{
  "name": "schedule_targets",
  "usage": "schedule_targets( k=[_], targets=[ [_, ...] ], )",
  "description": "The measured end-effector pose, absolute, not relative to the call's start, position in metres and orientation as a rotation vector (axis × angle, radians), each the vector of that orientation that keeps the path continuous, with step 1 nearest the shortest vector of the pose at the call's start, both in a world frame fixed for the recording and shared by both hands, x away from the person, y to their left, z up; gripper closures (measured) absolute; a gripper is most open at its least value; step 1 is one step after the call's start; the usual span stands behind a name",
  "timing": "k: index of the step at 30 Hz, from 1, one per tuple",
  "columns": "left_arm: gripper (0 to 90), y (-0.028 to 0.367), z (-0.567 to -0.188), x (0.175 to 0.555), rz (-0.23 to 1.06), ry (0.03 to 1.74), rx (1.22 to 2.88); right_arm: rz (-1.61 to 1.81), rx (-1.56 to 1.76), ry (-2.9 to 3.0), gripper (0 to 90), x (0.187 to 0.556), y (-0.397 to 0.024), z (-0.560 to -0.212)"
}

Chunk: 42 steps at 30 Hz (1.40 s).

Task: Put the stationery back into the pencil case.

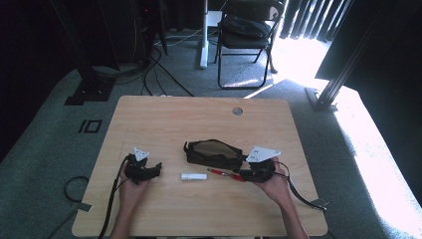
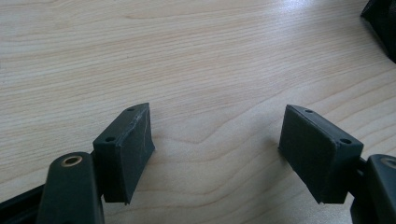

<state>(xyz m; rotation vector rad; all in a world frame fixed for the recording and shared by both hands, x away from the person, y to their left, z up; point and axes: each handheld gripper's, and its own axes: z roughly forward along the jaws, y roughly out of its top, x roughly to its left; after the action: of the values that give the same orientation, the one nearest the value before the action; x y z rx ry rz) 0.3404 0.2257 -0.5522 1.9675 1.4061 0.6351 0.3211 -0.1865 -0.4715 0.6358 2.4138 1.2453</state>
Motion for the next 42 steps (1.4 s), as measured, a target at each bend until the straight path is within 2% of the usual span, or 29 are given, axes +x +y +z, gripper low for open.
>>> schedule_targets(
  k=[42],
  targets=[
    [26.0, 0.226, -0.552, 0.340, 0.635, 1.406, 1.967, 1.217, 0.624, 2.482, 53.4, 0.321, -0.180, -0.496]
  ],
)
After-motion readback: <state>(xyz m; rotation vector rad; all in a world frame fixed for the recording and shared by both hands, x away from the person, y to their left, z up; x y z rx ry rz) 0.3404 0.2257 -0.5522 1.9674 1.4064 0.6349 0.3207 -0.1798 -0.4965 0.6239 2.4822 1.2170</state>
